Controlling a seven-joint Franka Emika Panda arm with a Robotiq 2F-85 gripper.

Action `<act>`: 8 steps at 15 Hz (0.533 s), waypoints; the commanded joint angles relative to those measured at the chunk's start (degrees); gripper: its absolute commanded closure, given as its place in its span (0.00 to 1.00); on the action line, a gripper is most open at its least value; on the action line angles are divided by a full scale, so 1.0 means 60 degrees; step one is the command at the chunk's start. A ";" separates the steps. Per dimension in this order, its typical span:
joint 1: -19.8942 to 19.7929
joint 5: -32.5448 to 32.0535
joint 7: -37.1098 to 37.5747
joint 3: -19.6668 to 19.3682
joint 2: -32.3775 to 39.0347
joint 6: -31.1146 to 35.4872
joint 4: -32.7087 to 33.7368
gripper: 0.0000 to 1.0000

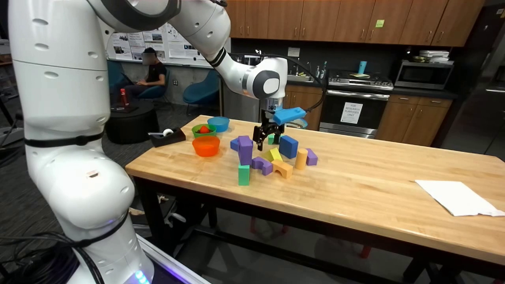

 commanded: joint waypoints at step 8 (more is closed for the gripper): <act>-0.0303 0.0015 0.0410 0.0160 0.0511 0.0606 0.0274 0.00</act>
